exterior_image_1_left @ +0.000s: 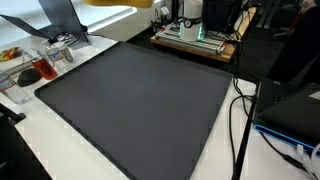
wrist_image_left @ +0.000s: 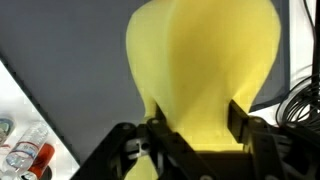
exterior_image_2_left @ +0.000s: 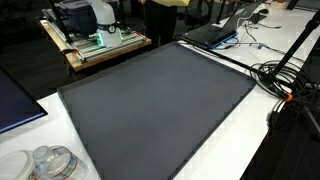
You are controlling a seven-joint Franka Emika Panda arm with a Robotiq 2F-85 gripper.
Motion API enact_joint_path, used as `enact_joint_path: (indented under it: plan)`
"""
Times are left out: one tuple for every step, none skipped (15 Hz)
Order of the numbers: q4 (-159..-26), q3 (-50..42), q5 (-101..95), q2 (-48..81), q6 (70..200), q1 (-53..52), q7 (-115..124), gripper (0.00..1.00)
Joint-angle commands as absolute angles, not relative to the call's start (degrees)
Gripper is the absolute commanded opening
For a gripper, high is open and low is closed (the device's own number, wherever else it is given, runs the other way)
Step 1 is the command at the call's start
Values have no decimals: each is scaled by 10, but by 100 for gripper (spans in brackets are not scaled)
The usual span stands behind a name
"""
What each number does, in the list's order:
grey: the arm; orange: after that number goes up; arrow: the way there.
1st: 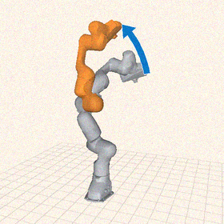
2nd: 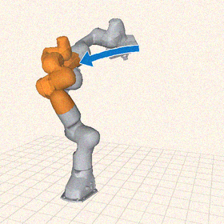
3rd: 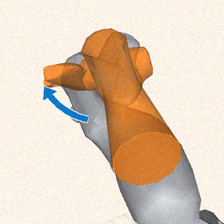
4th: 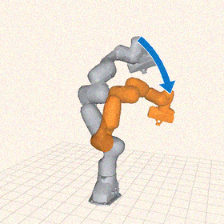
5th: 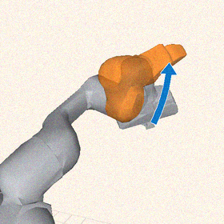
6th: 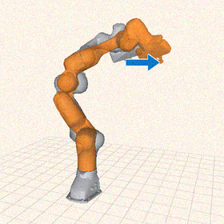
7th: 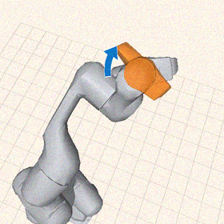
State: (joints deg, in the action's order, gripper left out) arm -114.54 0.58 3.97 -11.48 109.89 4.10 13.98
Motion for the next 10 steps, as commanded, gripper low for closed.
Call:
enact_joint_path:
  plan:
    - [-1127,3,29,-107,1075,36,147,91]
    - [-1127,3,29,-107,1074,36,147,98]
    - [-1127,3,29,-108,1073,36,147,100]
    - [-1127,3,29,-107,1072,36,146,100]
    - [-1127,3,29,-107,1072,36,146,100]
    - [-1126,3,28,-106,1072,36,146,100]
    - [-1126,3,28,-106,1070,36,145,100]
    - [-1126,2,29,-106,1070,36,145,100]
    - [-1126,2,27,-106,1069,36,145,100]
    - [-1125,3,27,-105,1068,36,146,100]
